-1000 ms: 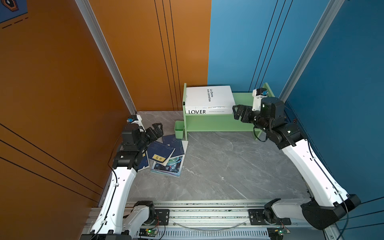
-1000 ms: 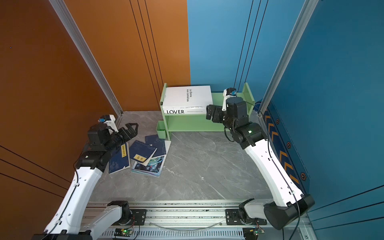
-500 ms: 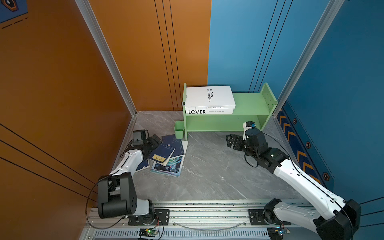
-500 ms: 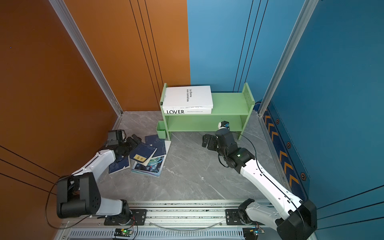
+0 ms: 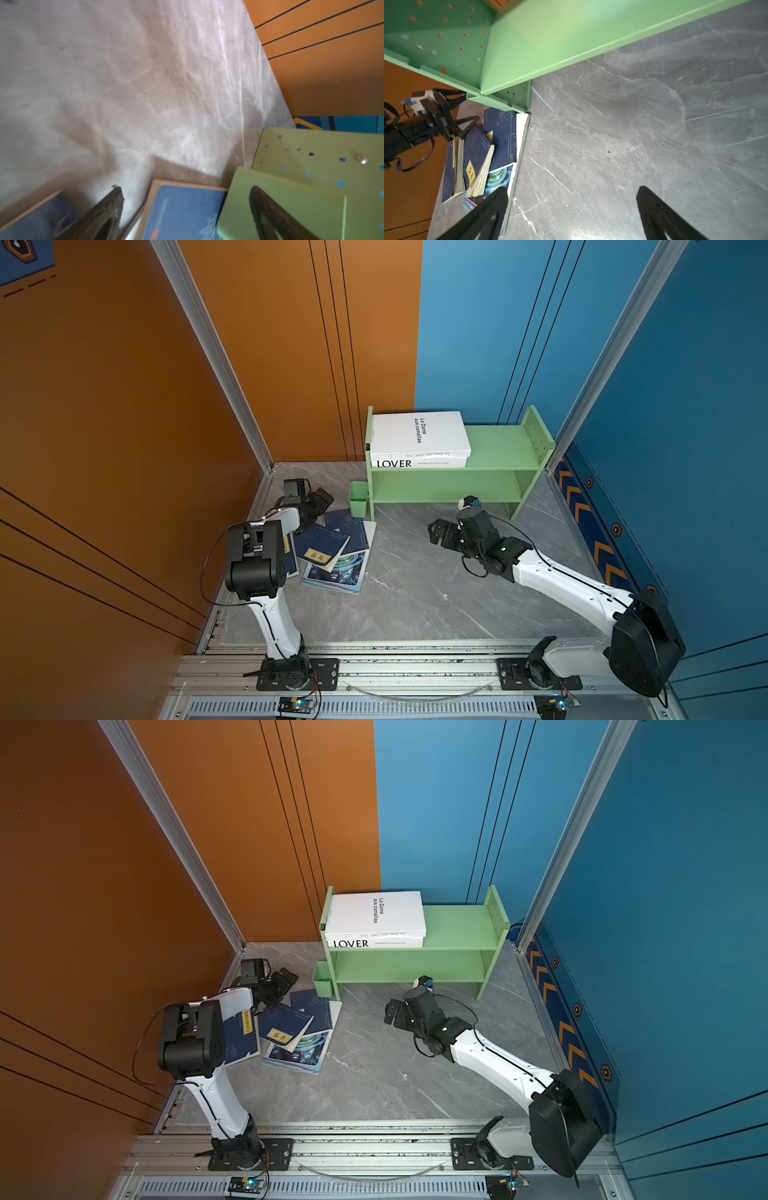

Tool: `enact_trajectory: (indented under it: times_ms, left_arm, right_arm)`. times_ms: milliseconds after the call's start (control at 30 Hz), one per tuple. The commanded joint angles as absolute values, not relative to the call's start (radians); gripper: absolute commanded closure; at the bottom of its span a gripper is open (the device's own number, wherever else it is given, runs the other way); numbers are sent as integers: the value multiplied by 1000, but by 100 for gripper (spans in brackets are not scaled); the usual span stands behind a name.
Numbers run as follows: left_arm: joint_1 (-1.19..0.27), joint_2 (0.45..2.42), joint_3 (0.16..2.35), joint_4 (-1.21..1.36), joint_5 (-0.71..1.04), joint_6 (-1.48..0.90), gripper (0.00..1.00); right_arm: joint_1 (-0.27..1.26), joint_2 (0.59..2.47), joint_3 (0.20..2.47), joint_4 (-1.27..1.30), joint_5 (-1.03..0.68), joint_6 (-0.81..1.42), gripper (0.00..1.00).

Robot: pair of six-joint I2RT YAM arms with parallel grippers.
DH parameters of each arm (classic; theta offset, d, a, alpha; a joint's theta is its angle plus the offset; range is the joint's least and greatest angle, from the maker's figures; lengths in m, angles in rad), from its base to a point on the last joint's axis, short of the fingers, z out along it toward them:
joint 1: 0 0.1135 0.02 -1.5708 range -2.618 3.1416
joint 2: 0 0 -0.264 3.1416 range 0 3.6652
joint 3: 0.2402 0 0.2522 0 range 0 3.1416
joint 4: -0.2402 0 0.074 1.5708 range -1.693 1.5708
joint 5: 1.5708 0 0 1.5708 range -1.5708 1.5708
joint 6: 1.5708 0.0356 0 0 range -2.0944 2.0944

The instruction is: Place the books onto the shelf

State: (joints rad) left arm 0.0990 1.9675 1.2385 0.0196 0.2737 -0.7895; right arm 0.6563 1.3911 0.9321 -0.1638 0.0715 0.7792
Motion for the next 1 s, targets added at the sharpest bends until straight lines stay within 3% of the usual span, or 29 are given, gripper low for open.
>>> enact_trajectory:
  times_ms: [0,300,633,967]
  left_arm:
    - [85,2034,1307,-31,294,-754,7]
    - [58,2023,1282,-59,292,-744,13]
    - [84,1729,1117,-79,213,-713,11]
    - [138,1527,887,-137,130,-739,10]
  right_arm:
    - [670,1441,998,-126,43,789,2]
    - [695,1582,1064,-73,12,791,5]
    - [864,1829,1257,-12,-74,720,6]
    - [925,2081,1526,69,-143,670,9]
